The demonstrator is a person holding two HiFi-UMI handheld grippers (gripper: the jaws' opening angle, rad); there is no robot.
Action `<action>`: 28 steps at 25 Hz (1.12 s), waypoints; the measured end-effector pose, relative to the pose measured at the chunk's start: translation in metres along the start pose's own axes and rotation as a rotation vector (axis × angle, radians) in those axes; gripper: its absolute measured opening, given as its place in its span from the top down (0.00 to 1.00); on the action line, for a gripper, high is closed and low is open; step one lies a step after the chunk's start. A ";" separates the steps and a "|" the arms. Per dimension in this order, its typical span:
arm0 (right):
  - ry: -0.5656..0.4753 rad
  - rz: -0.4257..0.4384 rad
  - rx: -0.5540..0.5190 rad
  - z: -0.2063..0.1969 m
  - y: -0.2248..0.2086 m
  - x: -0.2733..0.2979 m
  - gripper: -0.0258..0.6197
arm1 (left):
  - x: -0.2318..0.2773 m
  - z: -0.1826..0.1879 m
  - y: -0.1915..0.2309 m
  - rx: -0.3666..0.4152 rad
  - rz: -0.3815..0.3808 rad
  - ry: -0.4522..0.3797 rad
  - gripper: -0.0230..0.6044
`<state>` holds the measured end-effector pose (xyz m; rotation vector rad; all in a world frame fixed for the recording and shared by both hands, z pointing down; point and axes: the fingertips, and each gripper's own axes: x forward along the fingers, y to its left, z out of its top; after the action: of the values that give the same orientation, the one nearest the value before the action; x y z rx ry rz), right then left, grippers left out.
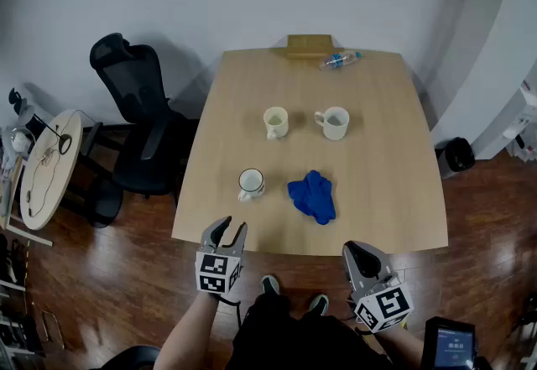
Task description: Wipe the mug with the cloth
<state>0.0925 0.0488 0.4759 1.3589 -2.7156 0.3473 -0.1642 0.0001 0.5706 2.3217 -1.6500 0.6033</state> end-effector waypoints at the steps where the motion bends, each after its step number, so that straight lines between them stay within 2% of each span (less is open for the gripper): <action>1: 0.007 -0.005 -0.004 -0.002 -0.003 0.006 0.93 | 0.012 -0.004 0.009 0.018 0.001 0.015 0.72; 7: 0.074 -0.060 0.006 -0.016 -0.019 0.056 0.93 | 0.083 -0.039 0.051 0.109 -0.030 0.132 0.70; 13: 0.120 -0.103 0.015 -0.009 -0.016 0.109 0.93 | 0.121 -0.070 0.056 0.130 -0.149 0.198 0.69; 18: 0.149 -0.140 0.030 -0.007 -0.009 0.136 0.93 | 0.130 -0.069 0.046 0.151 -0.193 0.139 0.71; 22: 0.178 -0.123 0.015 -0.007 0.000 0.147 0.93 | 0.133 -0.069 0.048 0.143 -0.175 0.108 0.82; 28: 0.206 -0.073 0.020 -0.016 -0.008 0.160 0.93 | 0.140 -0.066 0.045 0.121 -0.141 0.086 0.84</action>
<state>0.0022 -0.0767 0.5212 1.3415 -2.4961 0.4805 -0.1797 -0.1060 0.6902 2.4339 -1.4350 0.7810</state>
